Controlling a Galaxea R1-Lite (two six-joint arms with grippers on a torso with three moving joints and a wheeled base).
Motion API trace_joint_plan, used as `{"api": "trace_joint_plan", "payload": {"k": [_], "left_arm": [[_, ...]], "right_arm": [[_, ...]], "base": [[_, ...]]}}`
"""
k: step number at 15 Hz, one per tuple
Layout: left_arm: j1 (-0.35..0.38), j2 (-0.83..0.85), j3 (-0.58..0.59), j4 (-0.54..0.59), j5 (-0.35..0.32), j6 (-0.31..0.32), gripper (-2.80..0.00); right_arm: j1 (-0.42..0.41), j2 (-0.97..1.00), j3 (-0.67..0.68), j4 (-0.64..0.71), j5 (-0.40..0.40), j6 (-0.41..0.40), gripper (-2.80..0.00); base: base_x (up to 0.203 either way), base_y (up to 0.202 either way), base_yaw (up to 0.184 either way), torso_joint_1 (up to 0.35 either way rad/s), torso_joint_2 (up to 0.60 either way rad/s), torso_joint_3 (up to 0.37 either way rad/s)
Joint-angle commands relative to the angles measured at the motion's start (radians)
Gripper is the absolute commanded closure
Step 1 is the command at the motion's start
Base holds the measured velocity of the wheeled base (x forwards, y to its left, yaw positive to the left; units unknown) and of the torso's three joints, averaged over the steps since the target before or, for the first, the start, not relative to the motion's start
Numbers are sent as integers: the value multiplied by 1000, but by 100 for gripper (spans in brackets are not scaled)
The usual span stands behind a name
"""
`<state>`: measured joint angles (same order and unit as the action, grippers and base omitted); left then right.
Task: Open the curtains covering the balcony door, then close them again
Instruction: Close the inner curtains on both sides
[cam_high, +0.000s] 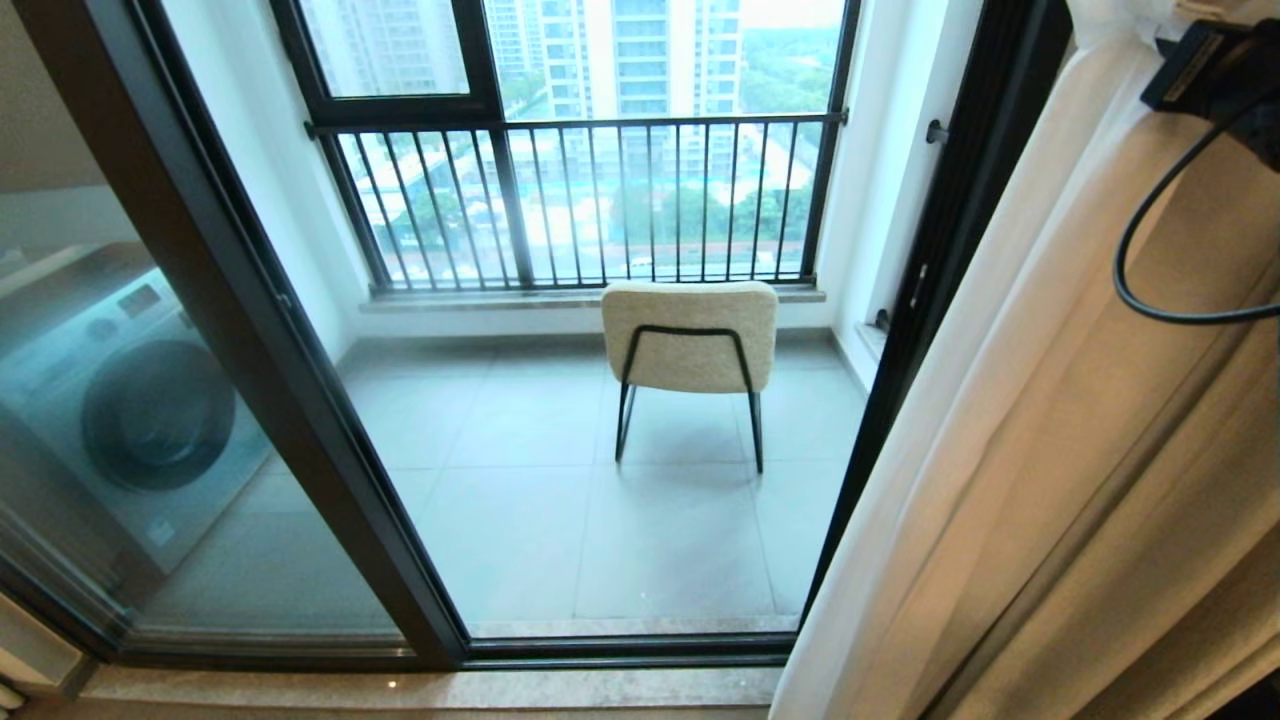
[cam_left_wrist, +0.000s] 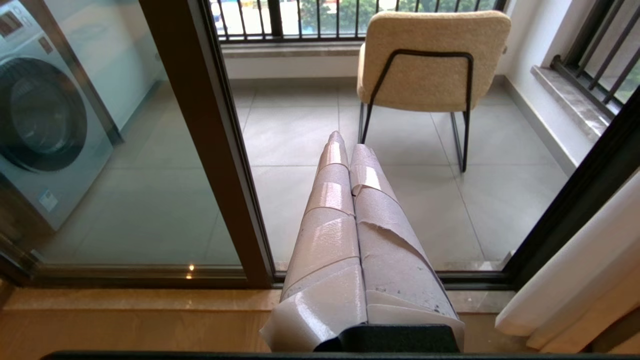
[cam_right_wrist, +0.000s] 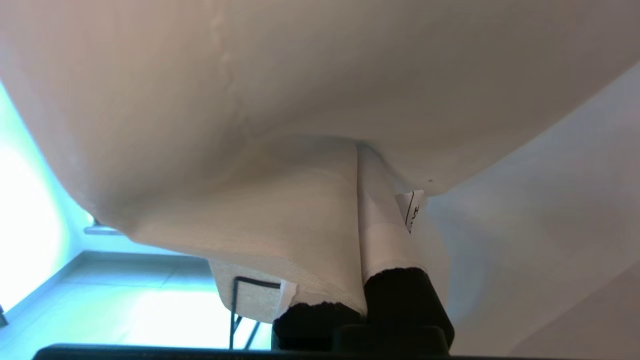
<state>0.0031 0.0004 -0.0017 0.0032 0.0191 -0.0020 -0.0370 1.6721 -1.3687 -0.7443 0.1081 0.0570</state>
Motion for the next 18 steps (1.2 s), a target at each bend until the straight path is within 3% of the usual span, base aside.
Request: {"api": "trace_joint_plan", "payload": {"k": [1,7,18], "left_arm": [[2,0,0,0,1,-1,0],[1,0,0,0,1,-1,0],[2,0,0,0,1,-1,0]], "right_arm": [[-1,0,3,-4,1,-1,0],[0,0,10,-6,0,-2,0],[0,1,31,-6,-1,-5,0]], "base": [[0,0,0,0,0,0],[0,105,-4,-1,1,2],[0,192,1,4,4,3]]}}
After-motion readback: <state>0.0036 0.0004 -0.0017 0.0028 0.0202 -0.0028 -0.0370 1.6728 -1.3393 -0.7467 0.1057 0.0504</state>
